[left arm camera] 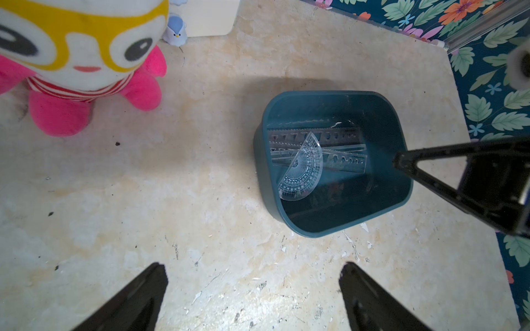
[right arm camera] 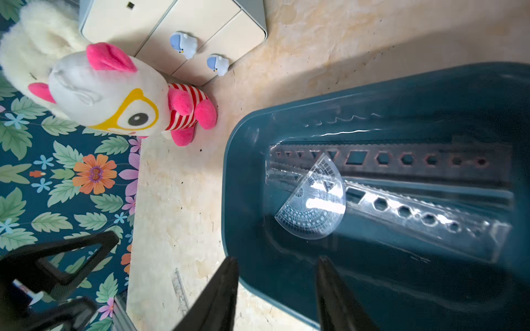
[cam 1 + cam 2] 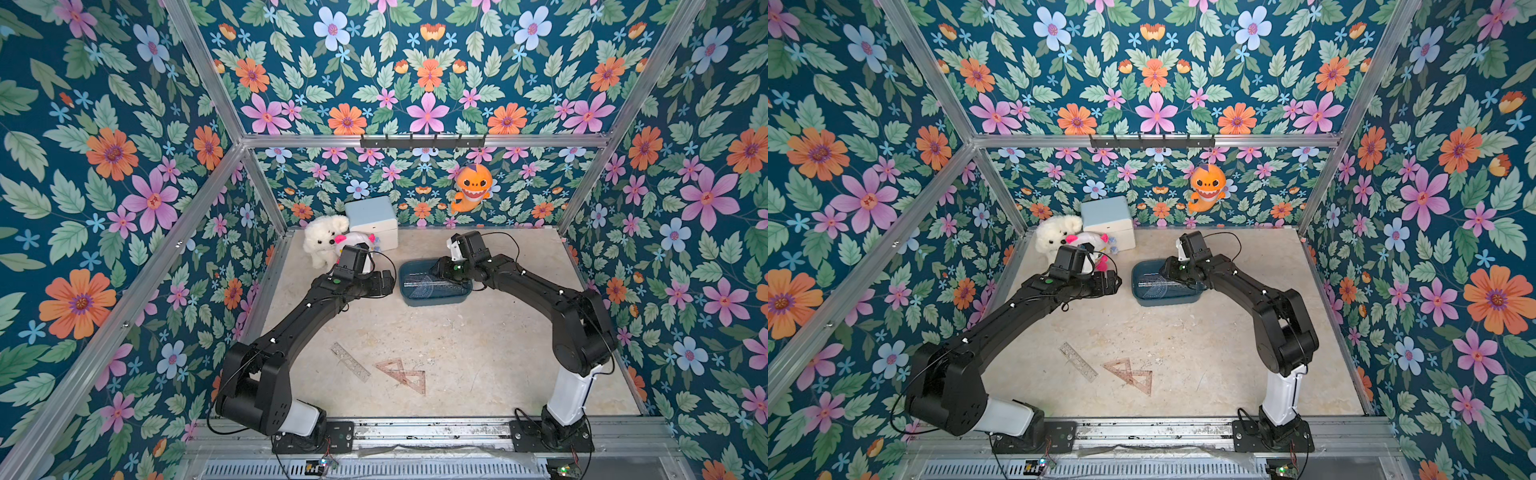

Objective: Put the scattered rulers into the storage box
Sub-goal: Place the ruler in the storage box, then move the ruler to the center of the board.

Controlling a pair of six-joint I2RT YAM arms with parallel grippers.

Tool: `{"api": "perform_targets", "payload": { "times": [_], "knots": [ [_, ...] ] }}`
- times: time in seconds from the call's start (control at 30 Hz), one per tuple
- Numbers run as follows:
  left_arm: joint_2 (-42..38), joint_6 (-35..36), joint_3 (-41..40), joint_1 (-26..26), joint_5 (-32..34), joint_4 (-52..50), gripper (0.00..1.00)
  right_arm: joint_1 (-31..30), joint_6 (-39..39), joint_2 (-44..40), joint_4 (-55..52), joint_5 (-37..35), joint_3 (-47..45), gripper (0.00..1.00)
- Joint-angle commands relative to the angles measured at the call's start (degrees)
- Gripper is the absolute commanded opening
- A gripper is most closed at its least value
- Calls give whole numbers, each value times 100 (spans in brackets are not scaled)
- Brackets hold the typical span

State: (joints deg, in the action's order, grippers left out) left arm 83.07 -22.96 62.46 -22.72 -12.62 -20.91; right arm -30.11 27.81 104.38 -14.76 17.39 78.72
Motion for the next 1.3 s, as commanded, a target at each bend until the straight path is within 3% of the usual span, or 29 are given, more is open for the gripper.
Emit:
{"api": "perform_targets", "payload": {
  "times": [0.0,0.13,0.3,0.4,0.53,0.67,0.87,1.27],
  "knots": [
    [-80,-194,-54,-38,-23,-47,99,-383,-382,-517,-210,-347,-474,45],
    [-122,-372,-282,-159,24,-48,99,-1390,-576,-1206,-70,-952,-1401,39],
    [-285,-683,-825,-233,-25,150,99,-2825,-580,-1295,216,-1822,-2216,34],
    [-399,-820,-1077,-239,-56,225,99,-3477,-559,-1136,201,-2246,-2325,40],
    [-492,-909,-1268,-250,-48,271,99,-4049,-548,-831,211,-2594,-2344,54],
    [-494,-951,-1357,-250,-56,317,99,-4350,-486,-532,101,-2858,-2352,64],
    [-324,-937,-1350,-261,-118,368,99,-4469,-434,-427,48,-2984,-2461,70],
    [-59,-894,-1144,-268,-203,385,99,-4466,-386,-529,-389,-3262,-2674,65]
  ]
}}
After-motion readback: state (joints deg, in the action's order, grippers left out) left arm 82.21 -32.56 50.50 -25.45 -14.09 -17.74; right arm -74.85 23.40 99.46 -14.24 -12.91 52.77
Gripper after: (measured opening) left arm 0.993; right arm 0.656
